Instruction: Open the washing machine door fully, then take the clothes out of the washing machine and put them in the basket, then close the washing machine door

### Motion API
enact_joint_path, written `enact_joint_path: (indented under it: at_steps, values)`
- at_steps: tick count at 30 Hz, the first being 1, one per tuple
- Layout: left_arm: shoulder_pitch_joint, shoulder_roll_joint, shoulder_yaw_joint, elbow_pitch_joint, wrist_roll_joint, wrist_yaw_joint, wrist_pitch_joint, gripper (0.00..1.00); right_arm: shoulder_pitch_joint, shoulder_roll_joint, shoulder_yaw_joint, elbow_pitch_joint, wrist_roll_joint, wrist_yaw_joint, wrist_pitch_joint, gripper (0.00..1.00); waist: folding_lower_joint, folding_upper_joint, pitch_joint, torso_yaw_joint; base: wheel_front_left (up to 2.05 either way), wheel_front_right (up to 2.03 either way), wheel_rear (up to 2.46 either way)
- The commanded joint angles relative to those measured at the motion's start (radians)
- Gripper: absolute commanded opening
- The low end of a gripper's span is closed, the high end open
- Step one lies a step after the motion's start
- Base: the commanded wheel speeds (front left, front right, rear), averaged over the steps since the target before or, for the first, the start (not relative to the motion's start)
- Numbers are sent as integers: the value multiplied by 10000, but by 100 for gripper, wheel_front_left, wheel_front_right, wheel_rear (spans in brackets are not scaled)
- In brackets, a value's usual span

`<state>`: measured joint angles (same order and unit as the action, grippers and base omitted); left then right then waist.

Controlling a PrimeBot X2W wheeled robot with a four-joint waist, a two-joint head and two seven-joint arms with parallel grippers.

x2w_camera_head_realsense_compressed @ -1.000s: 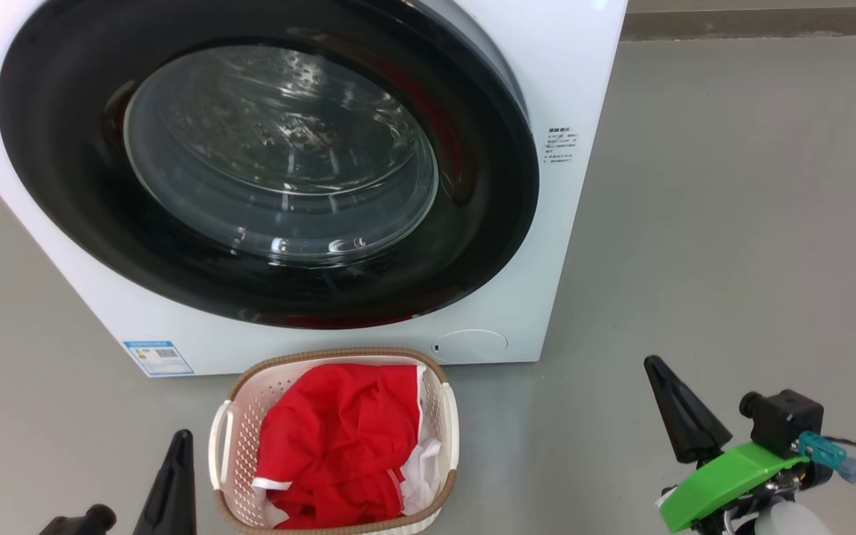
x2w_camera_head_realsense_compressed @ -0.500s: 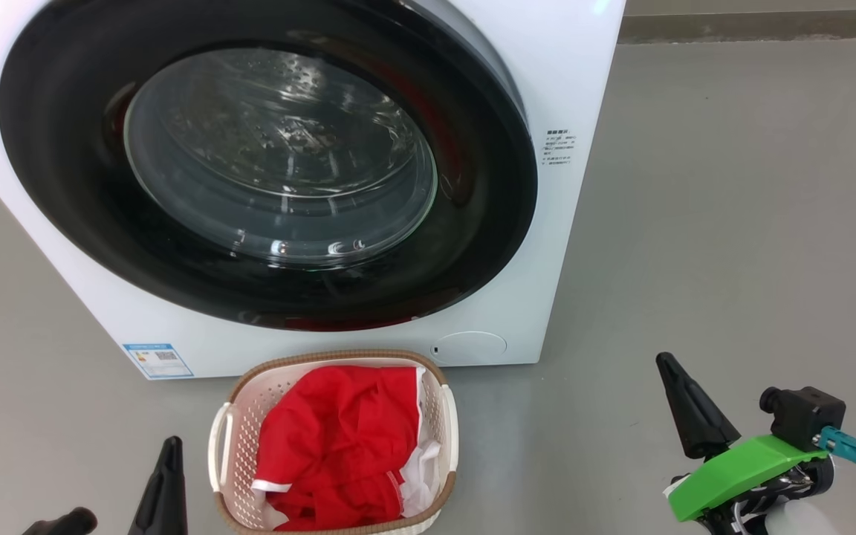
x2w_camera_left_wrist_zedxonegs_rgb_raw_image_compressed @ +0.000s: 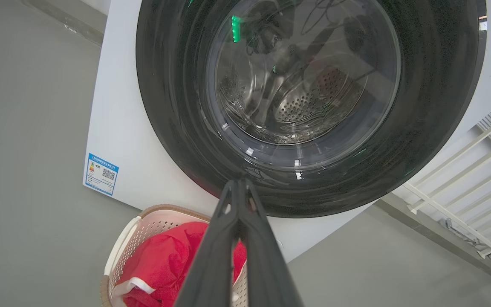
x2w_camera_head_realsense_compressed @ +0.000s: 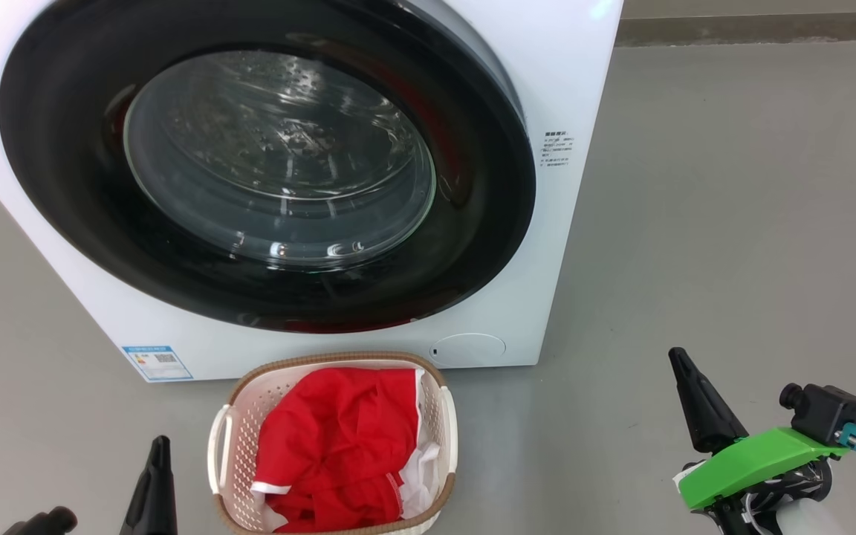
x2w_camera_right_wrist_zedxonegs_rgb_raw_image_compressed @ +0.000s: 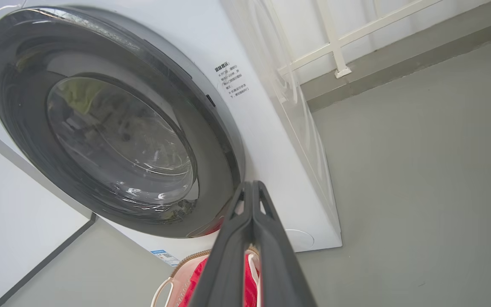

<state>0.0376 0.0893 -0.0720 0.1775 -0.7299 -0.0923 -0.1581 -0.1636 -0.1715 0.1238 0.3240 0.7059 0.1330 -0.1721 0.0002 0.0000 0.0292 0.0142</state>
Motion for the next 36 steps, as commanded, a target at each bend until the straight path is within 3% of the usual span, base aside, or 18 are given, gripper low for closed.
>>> enact_joint_path:
  at_steps: [1, 36]
  values:
    - [-414, 82, 186, -191, -183, -92, 75, 0, -122, -42, -51, -284, 254, -6, 51, 0, -1, 0, -2, -1, 0, 0, 0]
    - [-815, -90, 820, 144, -3512, -204, 1084, 0, 144, 409, -904, -482, 3676, -12, 1097, 0, -1, 0, -102, -55, 0, 0, 0]
